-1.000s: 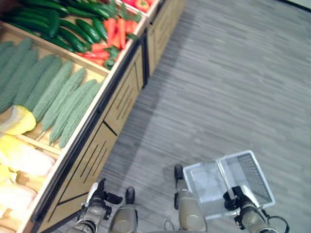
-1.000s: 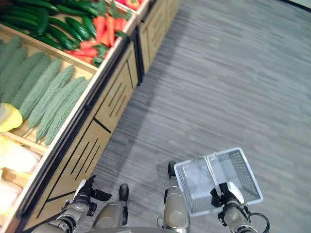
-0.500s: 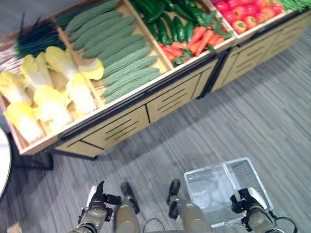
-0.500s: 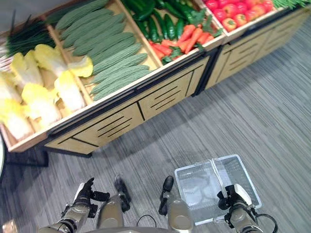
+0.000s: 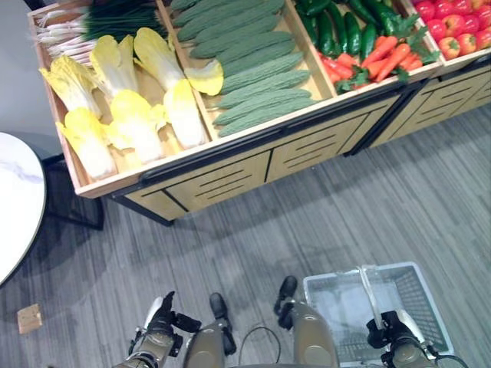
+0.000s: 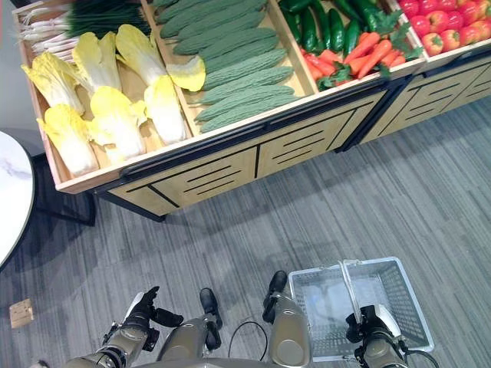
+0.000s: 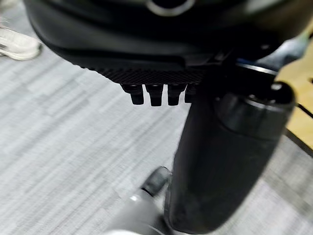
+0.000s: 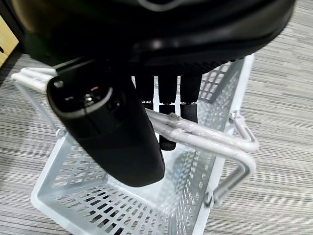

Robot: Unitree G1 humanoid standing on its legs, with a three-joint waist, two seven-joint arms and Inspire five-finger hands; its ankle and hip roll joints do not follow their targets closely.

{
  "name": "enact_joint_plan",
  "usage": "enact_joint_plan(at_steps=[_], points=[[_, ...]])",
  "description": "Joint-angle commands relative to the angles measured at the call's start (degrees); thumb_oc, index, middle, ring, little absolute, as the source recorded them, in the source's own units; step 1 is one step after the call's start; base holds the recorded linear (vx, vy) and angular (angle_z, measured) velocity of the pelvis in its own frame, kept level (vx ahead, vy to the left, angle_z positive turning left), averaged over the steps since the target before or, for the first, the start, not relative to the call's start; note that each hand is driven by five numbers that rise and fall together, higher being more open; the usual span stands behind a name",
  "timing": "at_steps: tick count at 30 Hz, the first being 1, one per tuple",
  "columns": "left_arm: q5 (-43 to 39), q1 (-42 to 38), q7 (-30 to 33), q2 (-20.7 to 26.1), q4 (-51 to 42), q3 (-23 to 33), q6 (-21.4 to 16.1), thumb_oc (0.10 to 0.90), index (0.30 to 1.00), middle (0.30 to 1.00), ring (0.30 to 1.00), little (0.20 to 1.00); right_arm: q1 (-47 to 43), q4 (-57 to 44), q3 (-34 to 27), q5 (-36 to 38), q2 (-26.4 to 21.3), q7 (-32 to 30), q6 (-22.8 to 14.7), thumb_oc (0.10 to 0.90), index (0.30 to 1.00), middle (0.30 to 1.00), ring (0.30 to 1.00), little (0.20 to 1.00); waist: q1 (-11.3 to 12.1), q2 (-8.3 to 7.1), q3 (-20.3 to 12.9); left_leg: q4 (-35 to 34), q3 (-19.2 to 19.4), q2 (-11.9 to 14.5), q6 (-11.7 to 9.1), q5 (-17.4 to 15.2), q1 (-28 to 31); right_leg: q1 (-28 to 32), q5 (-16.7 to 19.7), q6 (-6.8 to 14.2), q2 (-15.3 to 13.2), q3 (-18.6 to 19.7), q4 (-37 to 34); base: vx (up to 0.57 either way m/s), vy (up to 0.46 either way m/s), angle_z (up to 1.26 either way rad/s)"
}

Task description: Get the vegetables into the basket

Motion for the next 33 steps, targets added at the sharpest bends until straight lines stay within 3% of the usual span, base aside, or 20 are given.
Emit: enact_joint_plan(at_steps=[1, 3, 5, 7, 10, 12, 15, 16, 21, 27, 30, 31, 33], points=[[-0.01, 3.01, 0.14, 2.87, -0.77, 0.67, -0.32, 0.9, 1.0, 1.0, 1.0, 1.0, -0.84, -1.26, 0.53, 0.4, -0.2, -0.47, -1.2, 0.4, 0.3, 0.3, 0.3, 0.3, 1.23, -2.87, 0.77, 1.96, -2.55, 1.0, -2.38, 1.13, -1.37, 8.64, 9.58, 10.57, -6.06, 8.49, -4.51, 0.05, 0.238, 0.13], [-0.13, 3.26, -0.2, 3.3, -0.56, 0.76, -0.32, 0.9, 1.0, 1.0, 1.0, 1.0, -1.12, -1.91, 1.07, 0.35, 0.04, -0.23, -1.45, 0.4, 0.3, 0.3, 0.3, 0.3, 0.8, -2.12, 1.42, 0.9, -3.8, 0.29, -1.71, 1.34, -0.05, 7.02, 9.73, 9.99, -5.26, 12.03, 0.48, 0.08, 0.201, 0.21], [-0.23, 3.5, -0.37, 3.69, -0.48, 0.83, -0.48, 0.9, 1.0, 1.0, 1.0, 1.0, -0.98, -2.18, 1.47, 0.61, 0.19, 0.03, -1.63, 0.4, 0.3, 0.3, 0.3, 0.3, 0.42, -1.47, 1.62, -0.65, -5.05, -0.21, -1.67, 1.83, 1.51, 6.23, 8.7, 9.42, -3.24, 14.23, 0.68, 0.1, 0.112, 0.4], [-0.59, 3.05, -0.27, 3.93, -0.09, 0.63, -0.79, 0.9, 1.0, 1.0, 1.0, 1.0, -0.83, -1.5, 1.7, 0.92, 0.48, 0.17, -1.84, 0.4, 0.3, 0.3, 0.3, 0.3, -0.06, -1.22, 1.59, -1.84, -7.12, -0.66, -1.98, 2.38, 2.3, 5.84, 6.42, 8.94, -0.72, 17.15, -2.57, 0.11, -0.012, 0.43], [-0.68, 2.71, -0.12, 4.16, 0.27, 0.56, -0.94, 0.9, 1.0, 1.0, 1.0, 1.0, -1.05, -1.47, 1.75, 1.15, 1.06, -0.05, -1.99, 0.4, 0.3, 0.3, 0.3, 0.3, -0.24, -1.66, 1.23, -1.87, -8.23, -0.52, -2.5, 2.51, 2.15, 5.66, 5.96, 9.25, -0.26, 18.67, -5.88, 0.07, -0.096, 0.53], [-0.86, 2.31, 0.02, 4.47, 0.74, 0.54, -1.05, 0.9, 1.0, 1.0, 1.0, 1.0, -1.07, -1.48, 2.1, 0.96, 1.31, 0.04, -2.06, 0.4, 0.3, 0.3, 0.3, 0.3, -0.48, -2.08, 1.07, -1.38, -9.69, -0.29, -2.85, 2.26, 1.94, 4.97, 5.49, 9.24, 0.42, 21.78, -6.92, 0.06, -0.129, 0.57], [-0.86, 2.31, 0.02, 4.47, 0.74, 0.54, -1.05, 0.9, 1.0, 1.0, 1.0, 1.0, -1.07, -1.48, 2.1, 0.96, 1.31, 0.04, -2.06, 0.4, 0.3, 0.3, 0.3, 0.3, -0.48, -2.08, 1.07, -1.37, -9.69, -0.29, -2.85, 2.26, 1.94, 4.97, 5.49, 9.24, 0.42, 21.78, -6.92, 0.03, -0.109, 0.27], [-1.26, 2.29, 0.23, 4.57, 1.57, 1.4, -0.92, 0.9, 1.0, 1.0, 1.0, 1.0, -0.8, -1.51, 2.4, 0.94, 1.56, 0.33, -2.08, 0.4, 0.3, 0.3, 0.3, 0.3, 0.49, -2.93, 0.25, -1.13, -10.28, 0.9, -3.98, 2.94, 1.63, 6.35, 4.59, 8.85, 1.23, 20.88, -9.97, 0.08, -0.354, -0.16], [-1.18, 3.34, 0.36, 3.2, 2.14, 2.42, -0.65, 0.9, 1.0, 1.0, 1.0, 1.0, -0.31, -1.07, 3.34, 0.07, 0.94, 0.94, -2.23, 0.4, 0.3, 0.3, 0.3, 0.3, 0.92, -1.86, -1.26, -3.26, -11.05, 4.03, -6.34, 5.46, 2.27, 9.35, 4.68, 7.63, 4.09, 18.73, -15.32, 0.06, -0.283, 0.03], [-1.68, 3.52, 2.98, 2.61, 1.94, 4.12, -0.69, 0.9, 1.0, 1.0, 1.0, 1.0, 1.03, -1.05, 4.67, -0.16, 1.71, 1.72, -2.63, 0.4, 0.3, 0.3, 0.3, 0.3, 1.3, -1.52, -2.49, -3.92, -11.34, 5.15, -7.16, 6.23, 3.08, 11.16, 4.45, 7.06, 5.06, 17.65, -17.05, 0.03, -0.104, -0.06], [-6.37, 3.88, 16.14, 4.01, -2.49, 12.36, -4.24, 0.9, 1.0, 1.0, 1.0, 1.0, 3.52, -0.29, 5.45, -1.37, 4.2, 0.02, -4.09, 0.4, 0.3, 0.3, 0.3, 0.3, 2.18, -1.33, -3.9, -4.51, -11.88, 5.06, -7.49, 6.11, 4.66, 13.27, 4.01, 7.11, 4.85, 16.52, -17.79, 0.05, -0.039, 0.1], [-6.36, 3.93, 16.16, 4.01, -2.53, 12.37, -4.22, 0.9, 1.0, 1.0, 1.0, 1.0, 3.53, -0.28, 5.47, -1.37, 4.21, 0.01, -4.1, 0.4, 0.3, 0.3, 0.3, 0.3, 2.16, -1.33, -3.86, -4.54, -11.88, 5.05, -7.49, 6.11, 4.73, 13.34, 4.0, 7.12, 4.85, 16.51, -17.8, 0.03, 0.015, 0.14], [-7.45, 5.52, 22.87, 5.29, -12.54, 15.95, -6.77, 0.9, 1.0, 1.0, 1.0, 1.0, 5.04, -0.28, 5.6, -2.56, 5.04, -0.58, -4.56, 0.4, 0.3, 0.3, 0.3, 0.3, 2.27, -1.32, -4.48, -4.91, -11.89, 4.84, -7.54, 5.92, 5.56, 14.08, 3.88, 7.43, 4.41, 16.16, -17.75, 0.02, 0.03, 0.03]])
